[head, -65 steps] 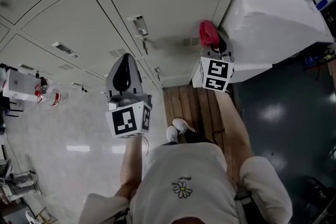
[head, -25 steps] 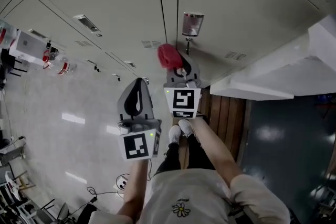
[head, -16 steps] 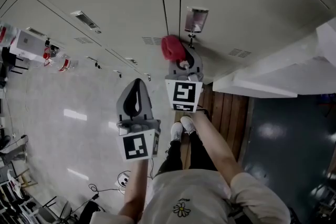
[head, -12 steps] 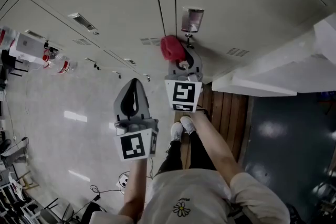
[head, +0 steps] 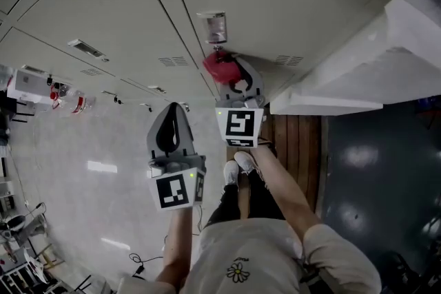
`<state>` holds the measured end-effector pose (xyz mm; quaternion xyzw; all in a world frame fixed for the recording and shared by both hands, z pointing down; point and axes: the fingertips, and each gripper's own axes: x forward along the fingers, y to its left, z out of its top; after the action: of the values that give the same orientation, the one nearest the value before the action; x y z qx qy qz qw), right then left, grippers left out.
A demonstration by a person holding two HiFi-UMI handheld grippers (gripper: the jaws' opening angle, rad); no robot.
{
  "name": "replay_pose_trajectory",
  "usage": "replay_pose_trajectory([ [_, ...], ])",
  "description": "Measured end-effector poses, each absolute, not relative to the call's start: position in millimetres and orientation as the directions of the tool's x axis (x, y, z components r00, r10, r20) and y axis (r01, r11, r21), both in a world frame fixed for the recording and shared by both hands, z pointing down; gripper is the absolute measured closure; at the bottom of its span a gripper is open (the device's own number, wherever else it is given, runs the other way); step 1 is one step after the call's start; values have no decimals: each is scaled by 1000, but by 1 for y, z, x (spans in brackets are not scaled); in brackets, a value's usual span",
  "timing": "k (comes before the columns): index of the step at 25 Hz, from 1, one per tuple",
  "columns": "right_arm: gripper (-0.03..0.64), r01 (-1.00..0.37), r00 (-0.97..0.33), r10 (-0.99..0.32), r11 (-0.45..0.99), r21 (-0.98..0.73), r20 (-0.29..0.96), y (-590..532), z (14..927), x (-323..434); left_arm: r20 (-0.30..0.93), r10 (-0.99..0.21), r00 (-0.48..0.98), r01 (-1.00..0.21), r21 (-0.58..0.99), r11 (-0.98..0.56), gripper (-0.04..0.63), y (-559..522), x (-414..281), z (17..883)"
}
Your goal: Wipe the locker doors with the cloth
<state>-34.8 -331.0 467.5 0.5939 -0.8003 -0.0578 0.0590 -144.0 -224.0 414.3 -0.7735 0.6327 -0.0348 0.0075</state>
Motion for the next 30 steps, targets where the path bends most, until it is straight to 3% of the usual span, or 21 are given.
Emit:
replay_pose_trajectory([
  [30, 577, -966, 96, -995, -90, 243, 16, -310, 468, 187, 21, -919, 395, -916, -70, -395, 578, -239, -35, 397],
])
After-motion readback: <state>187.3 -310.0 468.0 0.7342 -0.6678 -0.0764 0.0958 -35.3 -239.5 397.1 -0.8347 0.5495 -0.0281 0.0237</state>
